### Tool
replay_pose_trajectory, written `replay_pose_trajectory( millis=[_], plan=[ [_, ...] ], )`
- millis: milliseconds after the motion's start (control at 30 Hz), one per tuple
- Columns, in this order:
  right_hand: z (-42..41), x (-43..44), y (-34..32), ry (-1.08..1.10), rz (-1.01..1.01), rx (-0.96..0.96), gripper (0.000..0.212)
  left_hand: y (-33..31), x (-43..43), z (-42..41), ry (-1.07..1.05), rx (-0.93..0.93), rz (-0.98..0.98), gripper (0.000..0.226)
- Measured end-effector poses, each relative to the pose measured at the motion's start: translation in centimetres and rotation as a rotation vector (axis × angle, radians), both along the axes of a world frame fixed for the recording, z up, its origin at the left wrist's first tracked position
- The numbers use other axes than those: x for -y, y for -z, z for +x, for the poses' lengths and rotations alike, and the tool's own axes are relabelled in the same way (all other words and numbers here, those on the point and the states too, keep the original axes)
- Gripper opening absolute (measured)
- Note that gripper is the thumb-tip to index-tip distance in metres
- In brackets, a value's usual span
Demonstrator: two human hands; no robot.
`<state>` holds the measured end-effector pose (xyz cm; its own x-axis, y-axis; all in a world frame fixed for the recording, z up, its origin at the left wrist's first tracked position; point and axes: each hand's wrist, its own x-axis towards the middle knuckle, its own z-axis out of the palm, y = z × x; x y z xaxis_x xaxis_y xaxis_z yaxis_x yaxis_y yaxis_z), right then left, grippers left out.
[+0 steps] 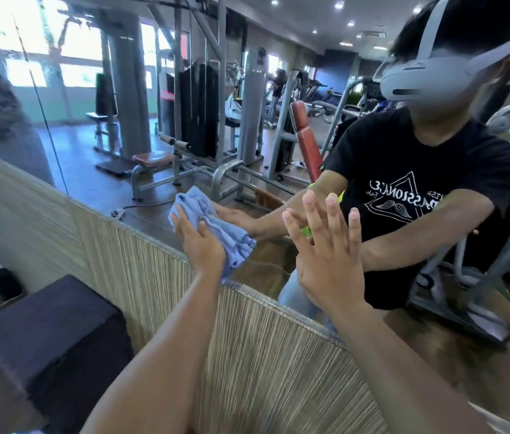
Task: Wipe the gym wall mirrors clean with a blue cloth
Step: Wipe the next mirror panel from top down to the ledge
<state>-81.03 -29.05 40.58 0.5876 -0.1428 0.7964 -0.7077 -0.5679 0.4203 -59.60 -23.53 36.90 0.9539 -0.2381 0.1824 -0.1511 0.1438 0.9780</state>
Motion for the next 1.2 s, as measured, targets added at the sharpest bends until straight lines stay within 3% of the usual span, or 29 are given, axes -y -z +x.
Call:
replay_pose_trajectory(
  millis=[167,300,433,633,800,933,1067,1200],
  plan=[
    [1.8,-0.6,0.2,-0.014,0.026,0.070,0.061,4.6,-0.4,-4.1,0.084,-0.044,0.041,0.059],
    [4.7,-1.1,0.3,-0.027,0.004,0.033,0.059,3.7,-0.6,-3.9,0.152,-0.064,0.005,0.058],
    [8.5,-1.3,-0.1,-0.016,-0.027,0.025,0.058,1.6,-0.4,3.2,0.119,0.055,-0.059,0.056],
    [13.9,-1.5,-0.1,-0.057,-0.076,0.028,0.060,2.6,0.2,18.4,-0.036,-0.077,-0.034,0.054],
    [17.7,-1.2,1.3,-0.087,-0.070,-0.013,0.055,5.4,-0.6,15.7,-0.003,-0.288,-0.074,0.056],
    [18.7,-0.4,2.2,-0.030,-0.088,-0.015,0.061,6.8,-0.2,13.7,0.062,-0.261,-0.082,0.057],
    [18.5,0.1,2.7,-0.017,-0.130,-0.027,0.073,9.1,0.9,21.8,-0.005,-0.250,-0.153,0.059],
    [18.7,0.4,2.9,0.003,-0.144,-0.033,0.071,10.4,1.8,30.9,0.007,-0.357,-0.342,0.056]
  ],
)
